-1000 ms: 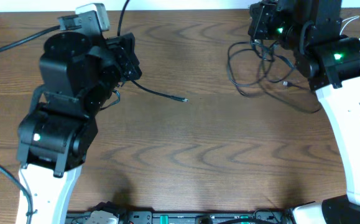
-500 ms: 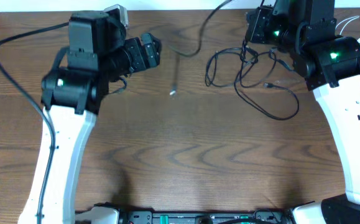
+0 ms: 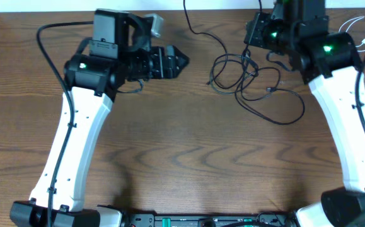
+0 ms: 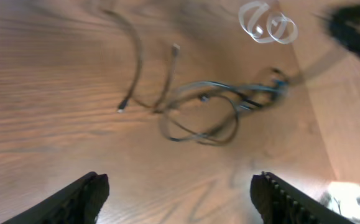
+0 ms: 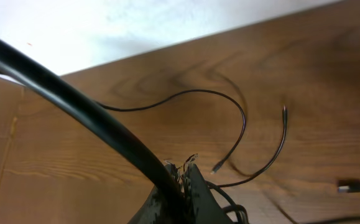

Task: Untangle cables

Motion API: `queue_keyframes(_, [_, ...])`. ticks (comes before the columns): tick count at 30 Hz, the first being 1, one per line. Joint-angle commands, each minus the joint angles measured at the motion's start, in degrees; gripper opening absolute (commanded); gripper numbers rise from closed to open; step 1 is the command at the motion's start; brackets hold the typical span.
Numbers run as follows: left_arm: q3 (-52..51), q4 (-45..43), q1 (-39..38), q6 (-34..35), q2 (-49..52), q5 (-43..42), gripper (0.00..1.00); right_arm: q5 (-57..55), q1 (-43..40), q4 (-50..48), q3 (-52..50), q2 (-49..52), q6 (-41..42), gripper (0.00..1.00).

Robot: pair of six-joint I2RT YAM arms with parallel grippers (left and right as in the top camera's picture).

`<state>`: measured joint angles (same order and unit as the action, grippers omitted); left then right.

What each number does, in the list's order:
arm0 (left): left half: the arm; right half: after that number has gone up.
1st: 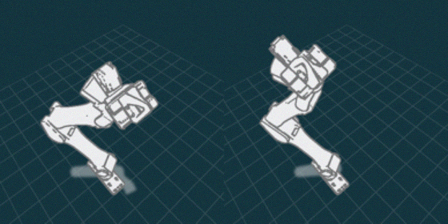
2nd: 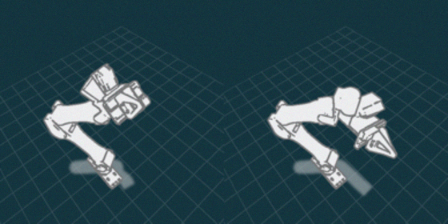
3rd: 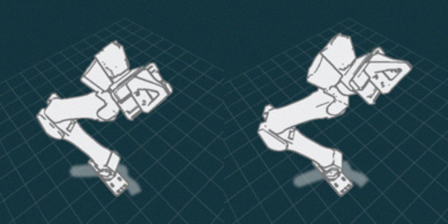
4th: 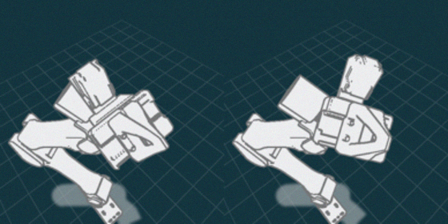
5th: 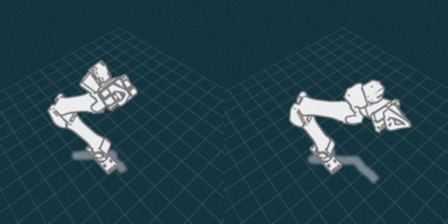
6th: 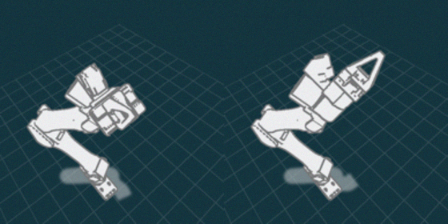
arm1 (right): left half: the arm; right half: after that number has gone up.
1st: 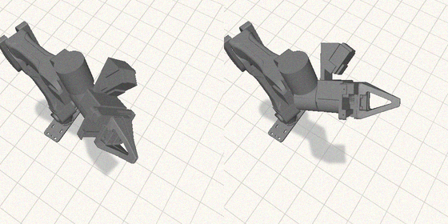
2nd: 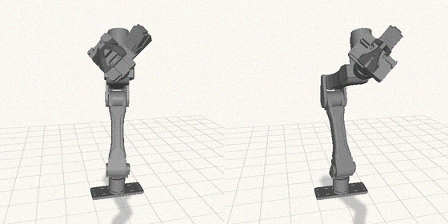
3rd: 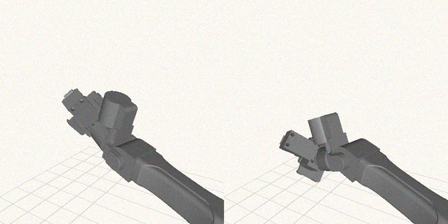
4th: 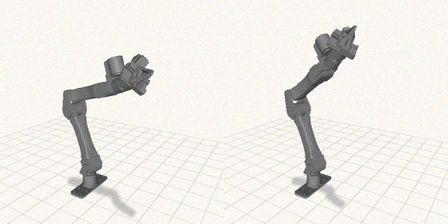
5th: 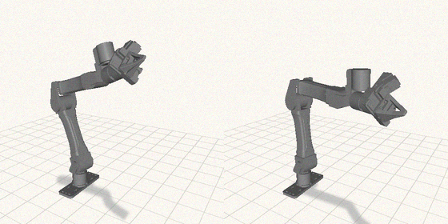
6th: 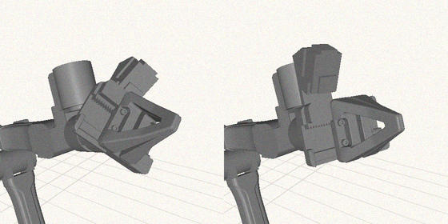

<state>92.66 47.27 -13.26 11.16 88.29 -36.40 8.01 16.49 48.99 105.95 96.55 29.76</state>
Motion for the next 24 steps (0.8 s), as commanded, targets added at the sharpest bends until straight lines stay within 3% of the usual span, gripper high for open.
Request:
queue_keyframes(1, [-0.9,-0.5,-3.7,-2.8,-0.6,-3.7,0.76,1.9,0.7,-0.8,0.1,1.8,1.9,0.01])
queue_keyframes(9, [-10.2,-13.0,-11.4,-2.9,-0.3,-3.7,0.71,5.1,-0.1,-1.7,0.1,1.8,1.9,0.01])
queue_keyframes(13, [-17.9,-28.4,-13.3,2.7,-0.3,-3.1,0.66,8.0,-0.9,-1.5,0.1,1.8,1.9,0.01])
queue_keyframes(17, [-23.3,-40.7,-14.6,6.3,-0.3,3.0,0.66,9.0,-1.0,-1.4,0.1,1.8,1.9,0.01])
queue_keyframes(24, [-25.0,-49.6,-18.0,9.8,1.8,8.9,0.65,9.9,-1.0,-1.5,0.1,1.8,1.9,0.01])
